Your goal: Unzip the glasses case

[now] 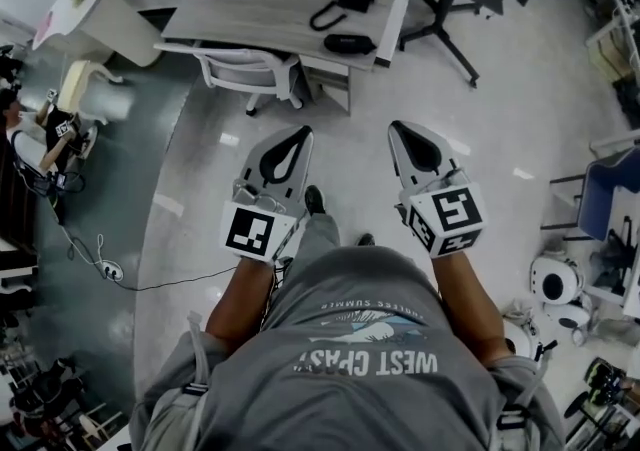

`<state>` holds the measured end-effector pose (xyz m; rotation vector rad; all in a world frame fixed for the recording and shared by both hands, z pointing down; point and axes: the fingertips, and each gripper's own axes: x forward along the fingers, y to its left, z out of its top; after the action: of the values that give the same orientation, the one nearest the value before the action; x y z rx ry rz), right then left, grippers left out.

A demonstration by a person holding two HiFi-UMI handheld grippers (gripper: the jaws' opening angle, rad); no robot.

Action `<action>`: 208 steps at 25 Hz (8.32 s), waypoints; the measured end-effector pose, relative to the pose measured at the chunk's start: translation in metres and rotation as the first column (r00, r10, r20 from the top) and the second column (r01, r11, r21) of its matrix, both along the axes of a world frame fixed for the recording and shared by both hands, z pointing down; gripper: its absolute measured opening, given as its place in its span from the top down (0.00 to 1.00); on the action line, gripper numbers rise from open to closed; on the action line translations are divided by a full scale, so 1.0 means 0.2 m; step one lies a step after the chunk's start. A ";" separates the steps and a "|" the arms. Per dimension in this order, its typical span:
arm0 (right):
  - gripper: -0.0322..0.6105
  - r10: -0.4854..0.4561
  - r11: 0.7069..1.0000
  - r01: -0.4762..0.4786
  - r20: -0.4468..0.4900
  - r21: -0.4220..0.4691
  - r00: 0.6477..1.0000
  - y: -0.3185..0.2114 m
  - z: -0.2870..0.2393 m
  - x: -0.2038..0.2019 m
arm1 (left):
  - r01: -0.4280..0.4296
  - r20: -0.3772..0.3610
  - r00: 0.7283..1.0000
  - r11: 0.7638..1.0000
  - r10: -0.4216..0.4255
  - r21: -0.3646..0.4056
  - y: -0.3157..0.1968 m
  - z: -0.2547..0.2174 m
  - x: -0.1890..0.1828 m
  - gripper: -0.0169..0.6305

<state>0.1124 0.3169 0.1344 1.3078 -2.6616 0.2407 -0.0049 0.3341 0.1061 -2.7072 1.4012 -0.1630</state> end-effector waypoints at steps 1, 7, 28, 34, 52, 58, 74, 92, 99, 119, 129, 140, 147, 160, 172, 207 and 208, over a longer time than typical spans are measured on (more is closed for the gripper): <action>0.94 0.012 1.000 -0.012 -0.004 0.001 1.000 -0.03 0.00 -0.01 | -0.013 -0.002 1.000 1.000 0.013 0.001 -0.04 0.00 -0.01 0.98; 0.94 0.078 0.997 -0.078 -0.026 0.005 0.997 -0.22 -0.03 -0.05 | -0.075 -0.025 0.997 0.997 0.075 0.004 -0.29 -0.03 -0.06 0.98; 0.94 0.238 0.970 -0.241 -0.082 -0.024 0.968 -0.86 0.06 -0.36 | -0.239 -0.029 0.971 0.970 0.238 -0.035 -1.02 0.09 -0.35 0.97; 0.94 0.246 0.968 -0.250 -0.107 -0.031 0.963 -0.98 0.09 -0.44 | -0.246 -0.047 0.969 0.968 0.244 -0.042 -1.15 0.14 -0.43 0.98; 0.93 0.086 0.986 -0.115 -0.223 -0.120 0.971 -1.53 0.47 -0.41 | -0.155 0.017 0.987 0.973 0.160 -0.171 -1.63 0.51 -0.40 0.98; 0.88 -0.021 0.982 -0.036 -0.297 -0.185 0.955 -1.76 0.73 -0.37 | -0.130 0.049 0.988 0.957 0.148 -0.260 -1.82 0.77 -0.36 0.97; 0.52 -0.364 0.913 0.207 -0.471 -0.352 0.803 -1.98 1.44 -0.32 | -0.038 0.140 0.985 0.910 0.104 -0.413 -2.11 1.40 -0.31 0.92; 0.31 -0.666 0.744 0.397 -0.545 -0.538 0.509 -2.09 2.08 -0.33 | -0.084 0.211 0.954 0.867 0.212 -0.491 -2.30 1.96 -0.26 0.80; 0.33 -0.697 0.716 0.413 -0.545 -0.563 0.467 -2.12 2.16 -0.35 | -0.111 0.202 0.949 0.856 0.243 -0.506 -2.34 2.05 -0.25 0.80; 0.41 -0.775 0.608 0.656 -0.516 -0.448 0.366 -2.03 2.04 -0.35 | -0.299 0.412 0.731 0.798 0.544 -0.523 -2.22 2.24 -0.20 0.79; 0.41 -0.805 0.573 0.692 -0.459 -0.439 0.375 -2.00 1.94 -0.38 | -0.412 0.536 0.629 0.826 0.563 -0.385 -2.19 2.14 -0.12 0.92; 0.41 -0.821 0.571 0.641 -0.373 -0.512 0.433 -1.99 1.98 -0.32 | -0.417 0.488 0.669 0.827 0.560 -0.378 -2.18 2.05 -0.14 0.98; 0.41 -0.817 0.571 0.660 -0.413 -0.488 0.402 -1.97 1.97 -0.33 | -0.422 0.438 0.670 0.793 0.599 -0.439 -2.16 2.10 -0.13 0.95; 0.41 -0.878 0.475 0.684 -0.354 -0.554 0.323 -1.88 1.97 -0.31 | -0.538 0.501 0.488 0.698 0.715 -0.472 -2.04 2.10 -0.09 0.71; 0.41 -0.907 0.421 0.675 -0.261 -0.606 0.331 -1.82 1.99 -0.28 | -0.585 0.554 0.387 0.661 0.737 -0.470 -1.96 2.10 -0.08 0.78; 0.42 -0.907 0.414 0.683 -0.206 -0.602 0.369 -1.76 1.95 -0.31 | -0.583 0.573 0.402 0.682 0.715 -0.442 -1.94 2.12 -0.09 0.86; 0.42 -0.903 0.418 0.680 -0.196 -0.602 0.381 -1.76 1.96 -0.31 | -0.579 0.573 0.409 0.687 0.710 -0.439 -1.94 2.11 -0.09 0.86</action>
<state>0.0495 -0.0355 0.5257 -0.2148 -2.2266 0.2630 -0.0238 -0.0543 0.5288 -2.5753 0.0549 -1.1613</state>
